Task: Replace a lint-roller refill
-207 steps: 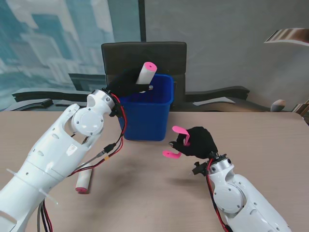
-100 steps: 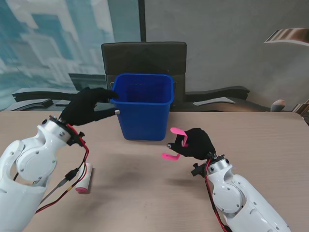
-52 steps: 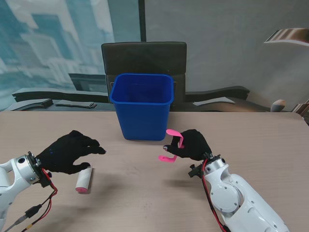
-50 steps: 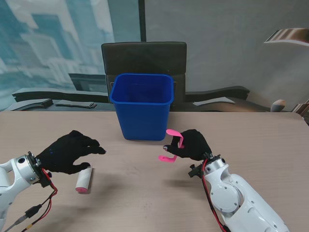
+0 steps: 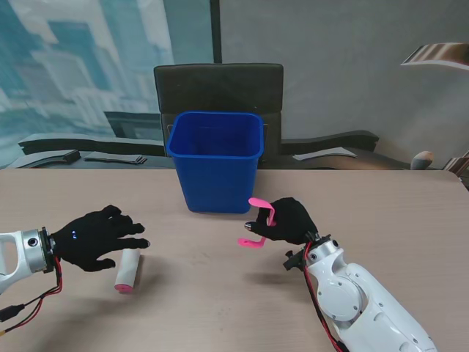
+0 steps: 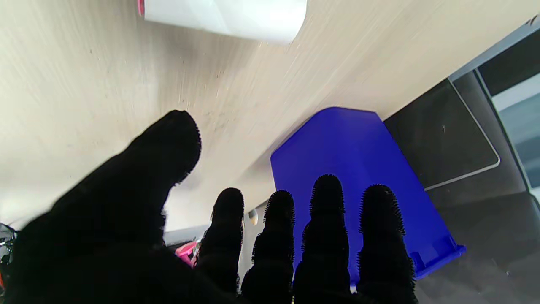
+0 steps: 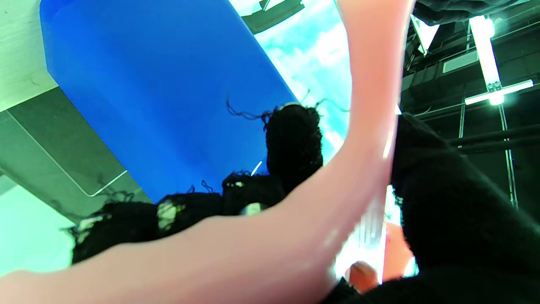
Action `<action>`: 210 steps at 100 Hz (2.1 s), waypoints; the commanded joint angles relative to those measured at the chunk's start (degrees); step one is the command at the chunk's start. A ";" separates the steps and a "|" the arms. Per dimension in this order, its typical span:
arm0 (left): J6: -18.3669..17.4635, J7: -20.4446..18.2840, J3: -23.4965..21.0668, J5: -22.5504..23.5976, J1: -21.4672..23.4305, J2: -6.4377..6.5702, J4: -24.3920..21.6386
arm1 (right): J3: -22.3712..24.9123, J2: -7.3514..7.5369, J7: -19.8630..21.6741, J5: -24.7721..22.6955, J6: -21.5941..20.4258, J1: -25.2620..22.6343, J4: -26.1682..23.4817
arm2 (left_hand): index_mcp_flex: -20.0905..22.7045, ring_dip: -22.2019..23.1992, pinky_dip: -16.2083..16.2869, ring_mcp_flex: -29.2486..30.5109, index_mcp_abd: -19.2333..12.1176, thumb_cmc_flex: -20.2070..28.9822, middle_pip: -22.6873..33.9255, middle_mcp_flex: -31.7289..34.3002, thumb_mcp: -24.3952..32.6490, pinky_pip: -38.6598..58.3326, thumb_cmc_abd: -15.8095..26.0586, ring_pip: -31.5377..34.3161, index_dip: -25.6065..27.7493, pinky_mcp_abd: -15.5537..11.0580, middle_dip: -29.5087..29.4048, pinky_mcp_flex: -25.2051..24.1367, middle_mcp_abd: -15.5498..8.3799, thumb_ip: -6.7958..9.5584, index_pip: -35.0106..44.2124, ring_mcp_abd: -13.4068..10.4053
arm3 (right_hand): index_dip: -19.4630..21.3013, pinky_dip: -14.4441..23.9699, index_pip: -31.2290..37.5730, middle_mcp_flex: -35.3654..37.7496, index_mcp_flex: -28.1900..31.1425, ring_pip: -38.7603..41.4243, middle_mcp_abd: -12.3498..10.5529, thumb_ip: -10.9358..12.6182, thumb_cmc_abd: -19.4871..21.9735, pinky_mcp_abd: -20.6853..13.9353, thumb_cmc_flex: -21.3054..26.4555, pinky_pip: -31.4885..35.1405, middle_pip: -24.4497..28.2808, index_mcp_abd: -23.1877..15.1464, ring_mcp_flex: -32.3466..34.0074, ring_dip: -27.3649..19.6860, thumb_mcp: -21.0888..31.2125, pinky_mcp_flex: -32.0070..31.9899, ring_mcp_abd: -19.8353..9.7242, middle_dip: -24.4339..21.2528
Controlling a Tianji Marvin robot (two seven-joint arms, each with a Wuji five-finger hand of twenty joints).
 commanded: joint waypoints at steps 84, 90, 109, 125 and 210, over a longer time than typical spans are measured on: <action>-1.10 7.67 9.45 15.72 -11.65 -0.65 14.99 | -0.29 -0.09 0.79 -0.09 -0.59 0.15 0.26 | -1.90 -1.25 -1.46 -2.43 -1.47 -3.41 0.79 -5.18 4.53 -0.34 -3.22 -0.07 1.77 -1.16 -2.82 0.15 -0.34 -2.47 1.91 -0.32 | 0.34 -1.30 -0.46 2.96 1.61 6.14 0.43 -2.20 2.26 -17.41 -0.68 9.64 4.46 2.24 -0.44 1.28 -1.04 3.08 -26.61 0.64; -0.25 8.20 10.46 15.97 -11.90 -0.53 15.54 | -0.29 -0.09 0.76 -0.13 -0.62 0.17 0.30 | -2.01 -1.24 -1.52 -2.47 -1.66 -3.69 0.81 -5.32 4.24 -0.18 -3.06 0.01 2.24 -1.17 -2.85 0.16 -0.32 -2.40 2.61 -0.37 | 0.34 -1.30 -0.46 2.96 1.61 6.14 0.43 -2.19 2.31 -17.41 -0.63 9.64 4.46 2.26 -0.44 1.27 -1.02 3.08 -26.61 0.64; 2.41 11.11 14.05 17.28 -12.75 0.09 17.03 | -0.42 -0.10 0.84 -0.02 -0.70 0.25 0.41 | -1.88 -1.14 -1.57 -2.41 -2.59 -3.74 0.98 -5.50 3.83 0.18 -2.74 0.24 3.17 -1.34 -2.81 0.31 -0.24 -2.14 4.32 -0.54 | 0.33 -1.30 -0.48 2.96 1.59 6.13 0.43 -2.20 2.34 -17.41 -0.66 9.64 4.46 2.24 -0.44 1.23 -1.08 3.08 -26.53 0.64; 3.26 10.54 16.36 17.00 -13.59 0.07 18.22 | -0.37 -0.09 0.80 -0.10 -0.77 0.23 0.40 | -1.88 -1.08 -1.65 -2.40 -2.90 -3.12 1.14 -5.61 4.21 0.38 -2.80 0.41 3.59 -1.32 -2.79 0.31 -0.19 -1.86 5.39 -0.55 | 0.34 -1.30 -0.48 2.96 1.59 6.12 0.43 -2.20 2.34 -17.41 -0.68 9.64 4.46 2.24 -0.44 1.19 -1.09 3.08 -26.55 0.64; 7.87 10.56 24.17 17.37 -17.92 0.89 23.83 | -0.25 -0.02 0.66 -0.57 -1.05 0.11 0.37 | 5.24 -1.03 -2.28 -1.91 -5.19 -1.87 2.49 -3.24 1.47 1.79 1.84 1.26 6.00 -1.38 -2.68 0.53 -1.04 -1.43 14.81 -0.62 | 0.34 -1.30 -0.51 2.96 1.55 6.16 0.43 -2.21 2.41 -17.41 -0.76 9.64 4.46 2.22 -0.45 1.12 -1.08 3.08 -26.54 0.64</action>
